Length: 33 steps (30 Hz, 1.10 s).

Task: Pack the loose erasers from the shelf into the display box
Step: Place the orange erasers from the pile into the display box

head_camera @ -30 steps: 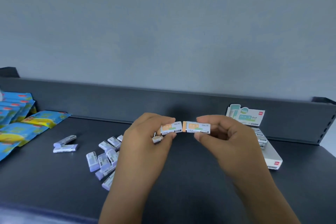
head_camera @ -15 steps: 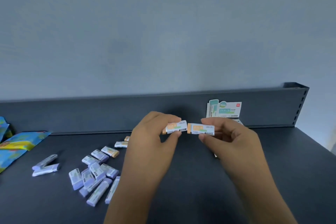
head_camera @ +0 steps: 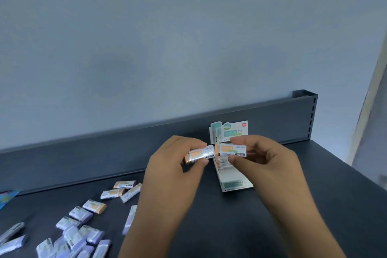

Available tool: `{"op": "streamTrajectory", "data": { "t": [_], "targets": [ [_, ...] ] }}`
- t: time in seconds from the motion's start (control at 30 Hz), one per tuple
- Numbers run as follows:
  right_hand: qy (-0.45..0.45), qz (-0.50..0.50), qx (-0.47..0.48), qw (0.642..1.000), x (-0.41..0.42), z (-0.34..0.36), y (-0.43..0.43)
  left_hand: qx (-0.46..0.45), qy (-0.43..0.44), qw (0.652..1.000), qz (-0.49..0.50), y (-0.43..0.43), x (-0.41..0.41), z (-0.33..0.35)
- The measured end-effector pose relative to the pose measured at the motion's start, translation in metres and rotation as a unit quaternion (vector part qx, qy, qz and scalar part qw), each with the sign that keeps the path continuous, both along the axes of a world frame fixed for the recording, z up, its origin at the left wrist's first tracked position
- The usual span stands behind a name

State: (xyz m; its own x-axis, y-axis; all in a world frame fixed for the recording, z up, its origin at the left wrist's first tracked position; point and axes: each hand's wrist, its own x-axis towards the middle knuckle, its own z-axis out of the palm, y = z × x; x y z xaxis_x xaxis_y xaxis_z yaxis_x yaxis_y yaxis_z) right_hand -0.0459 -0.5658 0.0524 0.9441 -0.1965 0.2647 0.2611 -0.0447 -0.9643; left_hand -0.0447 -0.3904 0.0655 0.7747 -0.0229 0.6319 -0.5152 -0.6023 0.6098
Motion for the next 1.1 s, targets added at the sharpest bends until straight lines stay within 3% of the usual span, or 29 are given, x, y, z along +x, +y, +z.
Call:
{"op": "streamTrajectory", "data": {
  "t": [0.27, 0.47, 0.7, 0.83, 0.93, 1.1],
  "targets": [
    [-0.013, 0.020, -0.037, 0.999, 0.023, 0.014, -0.038, 0.046, 0.016, 0.999, 0.014, -0.031, 0.022, 0.016],
    [-0.009, 0.014, -0.139, 0.990, 0.046, 0.018, -0.057, 0.113, 0.055, 0.992, 0.006, -0.041, 0.052, 0.019],
    [0.014, 0.034, -0.388, 0.921, 0.084, 0.018, -0.072, 0.120, 0.143, 0.982, -0.010, -0.045, 0.084, 0.005],
    [0.025, 0.074, -0.491, 0.867, 0.101, 0.016, -0.073, 0.200, 0.160, 0.967, -0.004, -0.055, 0.093, -0.013],
    [0.024, 0.075, -0.536, 0.841, 0.111, 0.009, -0.075, 0.274, 0.132, 0.953, 0.002, -0.063, 0.096, -0.026],
    [-0.016, 0.067, -0.555, 0.829, 0.115, -0.003, -0.079, 0.324, 0.108, 0.940, 0.017, -0.066, 0.100, -0.038]
  ]
}}
